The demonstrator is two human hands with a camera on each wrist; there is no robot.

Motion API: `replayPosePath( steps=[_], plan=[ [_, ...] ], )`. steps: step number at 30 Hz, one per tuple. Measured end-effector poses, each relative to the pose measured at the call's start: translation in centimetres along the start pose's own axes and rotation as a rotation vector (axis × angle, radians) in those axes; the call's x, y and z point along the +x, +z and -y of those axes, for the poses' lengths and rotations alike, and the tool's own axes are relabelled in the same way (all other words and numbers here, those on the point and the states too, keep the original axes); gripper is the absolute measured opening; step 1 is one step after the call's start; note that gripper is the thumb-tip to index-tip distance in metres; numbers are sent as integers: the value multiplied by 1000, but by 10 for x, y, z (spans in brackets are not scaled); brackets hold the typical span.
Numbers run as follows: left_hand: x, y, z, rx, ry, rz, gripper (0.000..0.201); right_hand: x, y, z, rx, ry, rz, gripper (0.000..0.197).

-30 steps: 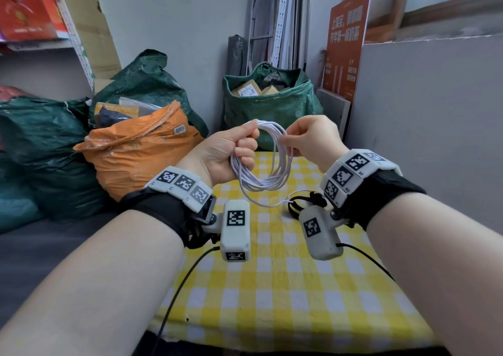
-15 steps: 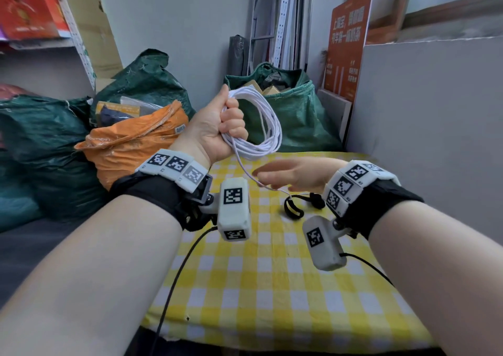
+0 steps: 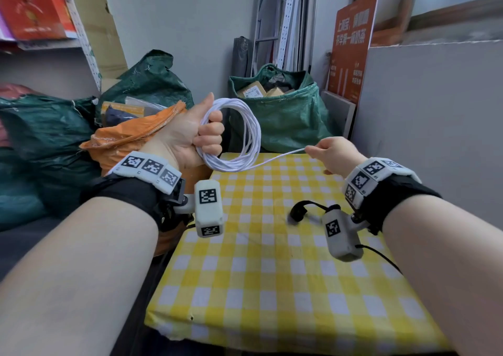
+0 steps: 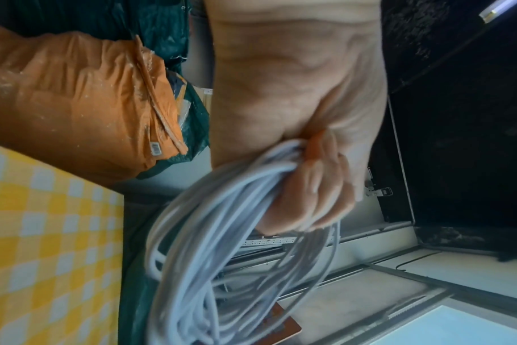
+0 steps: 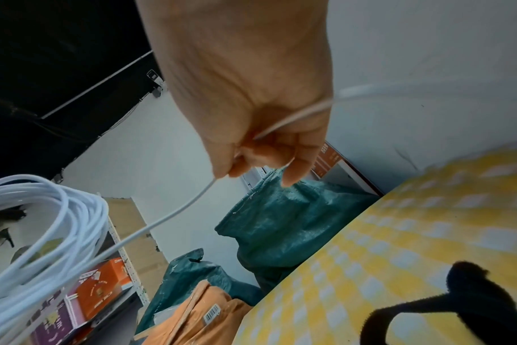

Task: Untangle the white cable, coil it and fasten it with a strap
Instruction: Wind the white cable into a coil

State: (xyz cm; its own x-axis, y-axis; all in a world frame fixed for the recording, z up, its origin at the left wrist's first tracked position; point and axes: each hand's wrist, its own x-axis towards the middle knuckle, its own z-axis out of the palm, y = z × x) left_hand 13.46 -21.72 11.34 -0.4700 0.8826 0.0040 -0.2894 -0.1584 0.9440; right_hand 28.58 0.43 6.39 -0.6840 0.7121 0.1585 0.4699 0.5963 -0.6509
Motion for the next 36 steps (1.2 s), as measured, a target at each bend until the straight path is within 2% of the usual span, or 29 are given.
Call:
replayPosePath(
  steps=[5,7,10,14,17,23,26,29,32,33,36],
  plan=[
    [-2,3,6,188,-67,61,46,1,-9,3,-129,108,-117,44],
    [1,5,10,255,-99,77,45,2,-9,9,-89,104,-123,43],
    [7,8,19,348,-147,80,43,3,-5,23,200,77,-80,31],
    [15,15,34,417,-178,45,40,-8,-1,51,703,54,38,28],
    [21,20,42,391,-165,11,42,-21,-1,67,823,-36,153,23],
    [32,19,48,229,-77,-90,53,-40,5,82,664,-221,343,24],
    [33,20,48,129,-52,-153,50,-44,10,85,540,-277,358,23],
    [32,23,48,16,-54,-226,50,-46,15,83,518,-279,351,19],
    [34,25,46,-93,0,-274,31,-45,19,78,494,-278,362,11],
    [36,24,47,-143,11,-263,32,-45,20,77,480,-275,368,8],
    [34,27,46,-245,34,-215,36,-45,22,73,438,-274,395,16]
  ],
)
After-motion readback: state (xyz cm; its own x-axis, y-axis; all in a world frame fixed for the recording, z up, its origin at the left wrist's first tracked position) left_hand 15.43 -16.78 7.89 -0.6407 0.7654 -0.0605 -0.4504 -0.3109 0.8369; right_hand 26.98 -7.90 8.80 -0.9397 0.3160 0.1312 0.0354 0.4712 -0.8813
